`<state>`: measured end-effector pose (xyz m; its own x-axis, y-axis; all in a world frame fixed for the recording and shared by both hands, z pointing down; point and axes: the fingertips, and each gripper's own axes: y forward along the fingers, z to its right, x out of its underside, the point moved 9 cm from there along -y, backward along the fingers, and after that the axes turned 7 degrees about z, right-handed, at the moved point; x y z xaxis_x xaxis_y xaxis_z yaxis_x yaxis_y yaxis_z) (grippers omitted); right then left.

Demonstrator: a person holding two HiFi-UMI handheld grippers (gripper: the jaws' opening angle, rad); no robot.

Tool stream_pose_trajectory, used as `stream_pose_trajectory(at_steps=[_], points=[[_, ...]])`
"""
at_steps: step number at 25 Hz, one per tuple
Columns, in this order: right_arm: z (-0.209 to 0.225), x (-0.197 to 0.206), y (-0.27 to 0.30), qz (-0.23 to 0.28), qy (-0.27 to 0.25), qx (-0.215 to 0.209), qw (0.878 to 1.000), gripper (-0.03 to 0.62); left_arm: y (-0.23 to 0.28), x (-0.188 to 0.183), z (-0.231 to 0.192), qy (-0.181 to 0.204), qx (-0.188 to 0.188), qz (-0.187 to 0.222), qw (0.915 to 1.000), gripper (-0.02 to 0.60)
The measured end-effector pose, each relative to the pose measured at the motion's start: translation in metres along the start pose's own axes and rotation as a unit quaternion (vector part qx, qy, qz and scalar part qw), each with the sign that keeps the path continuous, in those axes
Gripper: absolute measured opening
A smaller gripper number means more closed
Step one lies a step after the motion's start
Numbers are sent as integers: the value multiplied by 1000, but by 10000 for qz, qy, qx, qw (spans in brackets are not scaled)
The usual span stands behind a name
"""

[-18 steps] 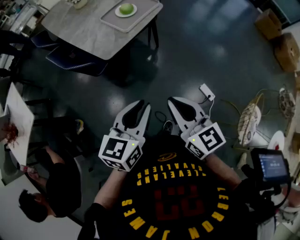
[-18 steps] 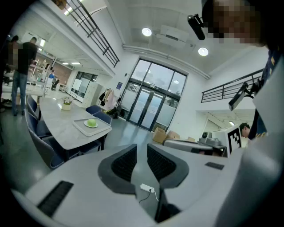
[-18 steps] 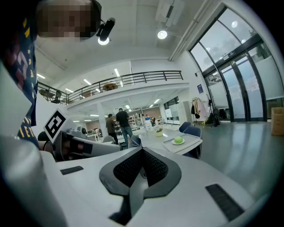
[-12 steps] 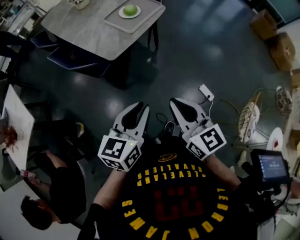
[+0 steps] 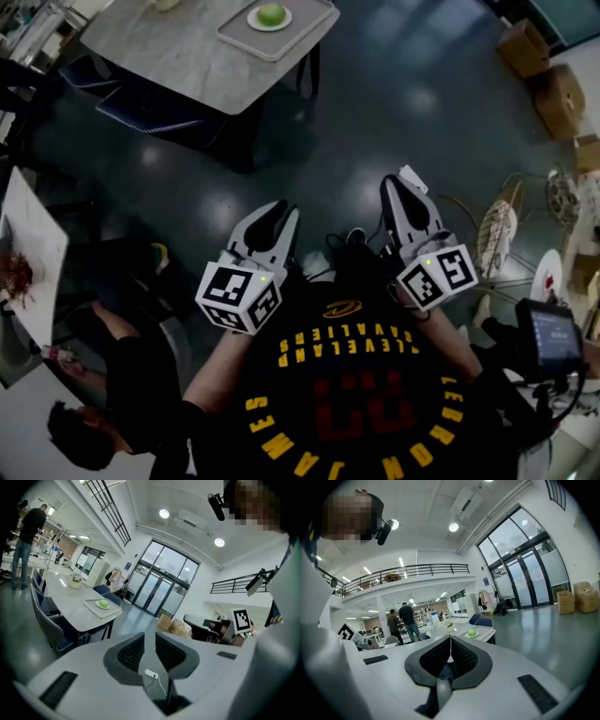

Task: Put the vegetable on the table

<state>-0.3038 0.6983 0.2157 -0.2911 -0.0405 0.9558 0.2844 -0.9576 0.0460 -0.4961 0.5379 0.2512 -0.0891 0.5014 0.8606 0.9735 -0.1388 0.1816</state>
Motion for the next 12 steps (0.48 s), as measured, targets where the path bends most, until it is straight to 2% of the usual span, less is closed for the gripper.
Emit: stream_pose_trajectory(at_steps=[5, 8, 12], points=[[12, 7, 23, -170, 158, -224, 9995, 5, 26, -6, -4, 36, 36, -30, 10000, 77], [29, 5, 49, -149, 230, -454, 9986, 5, 47, -14, -12, 72, -139, 30, 9999, 77], [61, 0, 81, -200, 312, -807, 9960, 5, 83, -23, -18, -62, -424, 107, 9990, 77]])
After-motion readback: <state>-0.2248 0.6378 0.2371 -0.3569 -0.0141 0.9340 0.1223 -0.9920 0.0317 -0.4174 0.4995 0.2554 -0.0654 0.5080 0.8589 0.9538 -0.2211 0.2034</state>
